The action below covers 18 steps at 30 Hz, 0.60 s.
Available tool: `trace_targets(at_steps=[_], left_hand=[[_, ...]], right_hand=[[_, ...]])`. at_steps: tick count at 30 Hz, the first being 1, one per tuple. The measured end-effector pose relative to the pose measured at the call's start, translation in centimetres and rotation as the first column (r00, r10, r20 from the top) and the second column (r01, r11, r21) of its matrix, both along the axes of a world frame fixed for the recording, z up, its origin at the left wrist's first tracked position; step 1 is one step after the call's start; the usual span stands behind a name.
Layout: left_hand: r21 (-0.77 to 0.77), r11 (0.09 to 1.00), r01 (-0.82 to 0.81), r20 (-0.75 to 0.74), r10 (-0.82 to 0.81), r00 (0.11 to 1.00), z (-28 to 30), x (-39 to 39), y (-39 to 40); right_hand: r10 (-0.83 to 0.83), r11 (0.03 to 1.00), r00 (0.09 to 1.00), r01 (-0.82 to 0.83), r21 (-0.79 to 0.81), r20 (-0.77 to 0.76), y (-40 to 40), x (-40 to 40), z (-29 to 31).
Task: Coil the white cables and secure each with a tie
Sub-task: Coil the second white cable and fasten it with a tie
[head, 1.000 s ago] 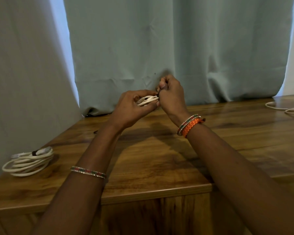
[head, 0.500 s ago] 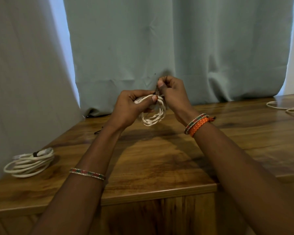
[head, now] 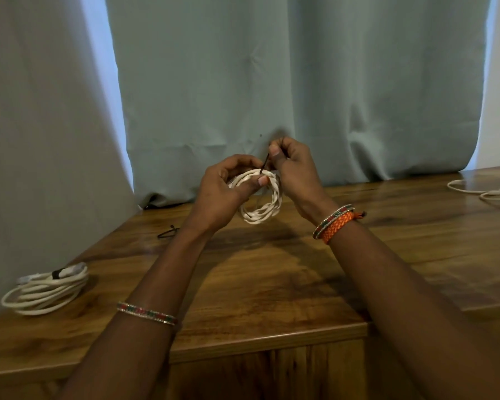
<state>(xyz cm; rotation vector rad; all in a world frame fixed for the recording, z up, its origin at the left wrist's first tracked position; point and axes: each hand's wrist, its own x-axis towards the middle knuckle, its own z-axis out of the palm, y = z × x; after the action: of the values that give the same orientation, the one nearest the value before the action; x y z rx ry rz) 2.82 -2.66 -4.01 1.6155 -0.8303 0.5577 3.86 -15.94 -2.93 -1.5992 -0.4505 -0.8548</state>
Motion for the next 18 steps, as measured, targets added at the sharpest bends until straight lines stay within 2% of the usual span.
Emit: trace_targets(at_steps=[4,7,9,12,14,16,18], left_hand=[[0.084,0.996,-0.02,0.011,0.019,1.0,0.0,0.3,0.3],[0.132,0.991,-0.005,-0.035,0.01,0.999,0.0,0.7,0.5],[0.077,0.997,0.023,-0.108,-0.015,0.994,-0.1,0.8,0.3],[-0.152,0.983,0.1,-0.22,-0.132,0.966,0.1,-0.2,-0.6],[-0.193,0.976,0.096,-0.245,-0.143,0.959,0.3,-0.6,-0.9],[-0.025,0.996,-0.089,-0.204,0.082,0.975,0.6,-0.2,-0.7],[0.144,0.92,-0.364,-0.043,0.373,0.927,0.9,0.0,0.0]], right_hand=[[-0.057,0.998,0.998,0.057,-0.014,-0.029,0.0,-0.4,0.0],[-0.099,0.994,0.99,0.103,0.044,-0.097,0.5,0.0,0.0],[-0.076,0.987,0.981,0.099,0.125,-0.179,1.0,0.3,-0.1],[0.022,0.972,0.963,0.043,0.233,-0.27,1.5,0.2,-0.2],[0.06,0.962,0.96,0.018,0.272,-0.274,1.5,0.0,-0.1],[0.046,0.965,0.967,0.022,0.263,-0.25,1.5,-0.2,0.1],[-0.026,0.981,0.974,0.068,0.181,-0.226,1.5,-0.4,0.1]])
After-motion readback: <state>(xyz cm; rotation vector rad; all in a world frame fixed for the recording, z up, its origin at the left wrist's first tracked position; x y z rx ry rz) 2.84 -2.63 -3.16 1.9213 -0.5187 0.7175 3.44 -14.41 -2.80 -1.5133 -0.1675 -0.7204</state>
